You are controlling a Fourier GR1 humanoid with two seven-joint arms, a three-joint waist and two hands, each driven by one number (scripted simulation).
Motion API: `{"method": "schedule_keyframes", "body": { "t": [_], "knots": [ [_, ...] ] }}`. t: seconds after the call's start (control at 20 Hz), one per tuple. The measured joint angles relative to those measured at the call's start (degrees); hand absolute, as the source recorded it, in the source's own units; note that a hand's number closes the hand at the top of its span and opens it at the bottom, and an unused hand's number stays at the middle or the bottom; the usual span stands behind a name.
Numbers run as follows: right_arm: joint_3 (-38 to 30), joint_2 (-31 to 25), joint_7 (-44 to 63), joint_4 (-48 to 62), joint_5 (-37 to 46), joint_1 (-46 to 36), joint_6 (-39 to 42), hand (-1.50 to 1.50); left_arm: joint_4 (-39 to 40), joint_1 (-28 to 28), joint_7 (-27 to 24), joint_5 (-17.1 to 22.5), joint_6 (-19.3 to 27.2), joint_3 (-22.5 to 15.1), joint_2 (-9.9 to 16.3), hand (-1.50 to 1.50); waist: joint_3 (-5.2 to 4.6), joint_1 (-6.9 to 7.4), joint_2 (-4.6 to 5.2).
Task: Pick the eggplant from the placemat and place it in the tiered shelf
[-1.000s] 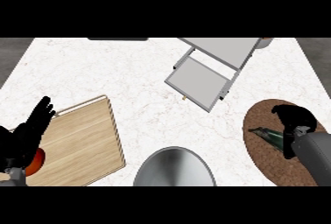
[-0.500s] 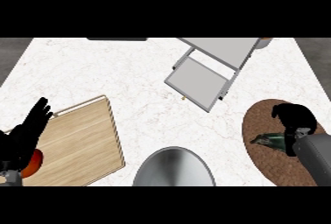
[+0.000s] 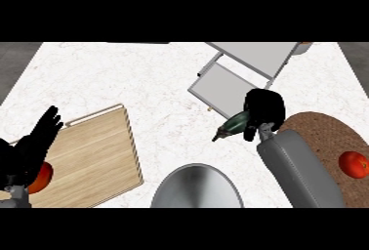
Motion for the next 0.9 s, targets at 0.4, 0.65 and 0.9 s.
{"method": "schedule_keyframes", "body": {
  "t": [0.4,0.65,0.9],
  "knots": [
    [7.92,8.62,20.14,-4.62,-1.57,-13.49,-9.77,1.5,0.54,-1.17,0.66,-0.74,-0.08,-0.68,-0.47,0.0,0.06,1.14,0.08],
    [9.54,9.4,24.93,-9.04,-4.67,-19.42,-13.79,1.5,1.65,-2.05,0.95,-0.75,-0.08,0.0,-0.17,0.0,-0.02,0.81,-0.01],
    [9.31,9.59,27.59,-13.26,-3.88,-24.07,-16.76,1.5,1.28,-1.0,0.44,-0.65,-0.26,0.33,-0.39,0.0,0.01,0.15,-0.26]
  ]
}}
